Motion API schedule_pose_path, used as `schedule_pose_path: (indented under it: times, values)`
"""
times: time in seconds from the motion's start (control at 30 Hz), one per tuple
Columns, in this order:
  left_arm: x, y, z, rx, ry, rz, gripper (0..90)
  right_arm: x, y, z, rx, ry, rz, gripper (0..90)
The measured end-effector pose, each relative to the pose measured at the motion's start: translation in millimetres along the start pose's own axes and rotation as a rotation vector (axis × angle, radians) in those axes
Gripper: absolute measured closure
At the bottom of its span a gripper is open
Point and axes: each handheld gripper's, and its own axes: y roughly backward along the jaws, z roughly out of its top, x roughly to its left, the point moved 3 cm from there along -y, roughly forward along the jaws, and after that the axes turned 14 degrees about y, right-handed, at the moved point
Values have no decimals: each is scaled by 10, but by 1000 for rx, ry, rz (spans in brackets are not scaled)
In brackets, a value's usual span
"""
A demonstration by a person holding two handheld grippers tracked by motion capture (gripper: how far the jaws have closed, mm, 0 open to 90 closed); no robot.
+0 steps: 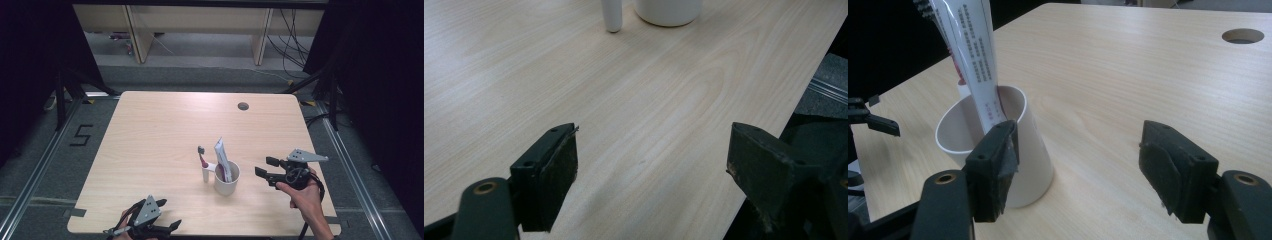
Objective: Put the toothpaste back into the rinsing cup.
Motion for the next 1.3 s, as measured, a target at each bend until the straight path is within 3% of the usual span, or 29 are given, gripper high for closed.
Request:
schedule_pose_path:
  times: [0.07, 0.1, 0.13, 0.23, 0.27, 0.37, 0.4, 0.53, 0.6, 0.63, 0.67, 0.7, 0.8, 0.9, 0.93, 0.97, 1.0, 1.07, 1.1, 1.2, 1.23, 1.3]
  values:
    - [0, 2, 1, 2, -2, 1, 200, -21, -8, -20, -9, 25, -9, 333]
    - [0, 2, 1, 1, -1, 0, 200, 1, 6, -28, -2, 0, -2, 332]
    - [0, 2, 2, 1, -1, 0, 200, -17, 12, -35, -4, 24, -12, 332]
    - [1, 1, 0, 1, 0, 0, 200, 3, 25, -62, -3, 1, -7, 329]
    - [1, 0, 0, 1, 1, 0, 200, -18, 21, -75, 0, 25, -8, 329]
    - [-1, -4, -2, -5, 2, 1, 200, -9, 47, -99, 9, 20, -9, 328]
    - [-1, -5, -1, -5, 2, 1, 200, 9, 47, -107, 8, -2, -6, 327]
    - [4, 5, -1, 5, -4, 6, 200, -12, 80, -138, 19, 37, -25, 320]
    - [5, 4, -1, 5, -3, 6, 200, 26, 89, -154, 24, 4, -11, 318]
    - [5, 4, -2, 5, -3, 6, 200, 17, 93, -164, 21, 24, -18, 316]
    - [5, 3, -3, 6, -3, 6, 200, 50, 98, -176, 23, -7, -7, 314]
    - [5, 3, -3, 5, -2, 6, 200, 33, 103, -185, 22, 21, -19, 313]
    - [7, 1, -3, 5, -5, 8, 200, 52, 124, -215, 44, 14, -26, 312]
    - [14, 4, -3, 8, -7, 12, 200, 70, 120, -256, 26, 15, -25, 310]
    - [32, 10, -2, 20, -24, 21, 200, 58, 141, -265, 44, 33, -27, 308]
    - [37, 16, -1, 22, -29, 23, 200, 89, 147, -275, 57, -6, -19, 304]
    - [32, 19, -1, 25, -21, 11, 200, 59, 131, -291, 35, 32, -33, 300]
    - [26, 7, -3, 1, -2, 12, 200, 79, 147, -314, 48, 12, -19, 294]
    - [23, 4, -6, -3, 9, 14, 199, 67, 152, -330, 53, 29, -29, 287]
    - [26, 6, -4, -5, 9, 15, 199, 99, 147, -371, 63, -6, -25, 271]
    - [30, 11, -2, 0, 1, 18, 199, 91, 152, -379, 57, 11, -25, 264]
    - [26, 6, -7, -3, 7, 19, 199, 116, 156, -400, 47, -5, -21, 252]
